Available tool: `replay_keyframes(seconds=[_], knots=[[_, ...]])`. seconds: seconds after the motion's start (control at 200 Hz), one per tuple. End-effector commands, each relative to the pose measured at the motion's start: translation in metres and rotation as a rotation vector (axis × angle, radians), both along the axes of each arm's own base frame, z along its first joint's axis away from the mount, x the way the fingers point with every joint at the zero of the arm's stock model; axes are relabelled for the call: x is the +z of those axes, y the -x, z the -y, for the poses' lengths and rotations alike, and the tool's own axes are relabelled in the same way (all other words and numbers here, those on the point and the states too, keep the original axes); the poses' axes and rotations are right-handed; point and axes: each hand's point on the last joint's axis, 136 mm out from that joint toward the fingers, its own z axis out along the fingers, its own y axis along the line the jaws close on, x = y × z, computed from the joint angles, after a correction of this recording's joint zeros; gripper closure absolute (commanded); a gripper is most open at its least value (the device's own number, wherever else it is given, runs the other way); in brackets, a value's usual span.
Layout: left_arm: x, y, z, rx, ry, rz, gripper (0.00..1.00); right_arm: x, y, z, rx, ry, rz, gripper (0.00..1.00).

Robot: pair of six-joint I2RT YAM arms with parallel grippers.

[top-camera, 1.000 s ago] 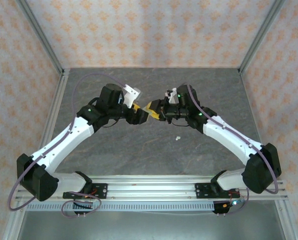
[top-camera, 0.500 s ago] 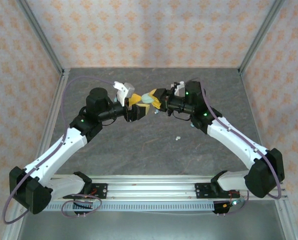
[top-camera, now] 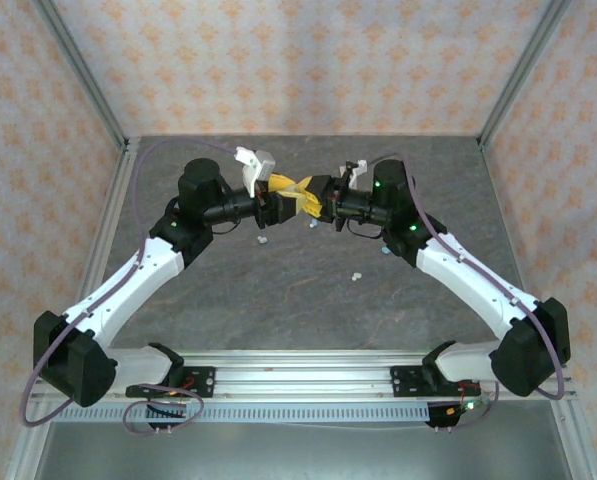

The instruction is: Insert wireless bluetooth earbuds into charging case

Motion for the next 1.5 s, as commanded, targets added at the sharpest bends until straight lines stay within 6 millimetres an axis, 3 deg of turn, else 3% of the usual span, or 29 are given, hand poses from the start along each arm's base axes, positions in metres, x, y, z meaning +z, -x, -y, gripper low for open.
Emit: replay_keyframes(seconds=[0.0,0.325,0.856,0.951,1.141,1.291,1.496], knots=[[0.013,0.005,0.004,-0.049,0.011,0.030,0.48,0.032,0.010,0.000,0.032,-0.062,0.054,0.77],[0.003,-0.003,-0.008,-0.002,0.014,-0.007,0.39,0.036,0.011,0.004,0.031,-0.070,0.058,0.78],[-0.007,0.006,-0.005,-0.073,0.023,-0.038,0.40,0.034,0.008,0.009,0.017,-0.080,0.044,0.78],[-0.002,0.007,-0.003,-0.085,0.027,-0.030,0.44,0.034,0.008,0.008,0.022,-0.080,0.043,0.78],[0.003,0.004,0.002,-0.115,0.031,-0.034,0.61,0.034,0.010,0.007,0.036,-0.078,0.048,0.76],[0.007,0.005,0.002,-0.122,0.027,-0.034,0.80,0.026,0.012,0.007,0.047,-0.034,0.064,0.67],[0.007,0.015,-0.001,-0.139,-0.004,-0.037,0.84,0.022,0.014,0.027,0.030,0.191,0.242,0.39]])
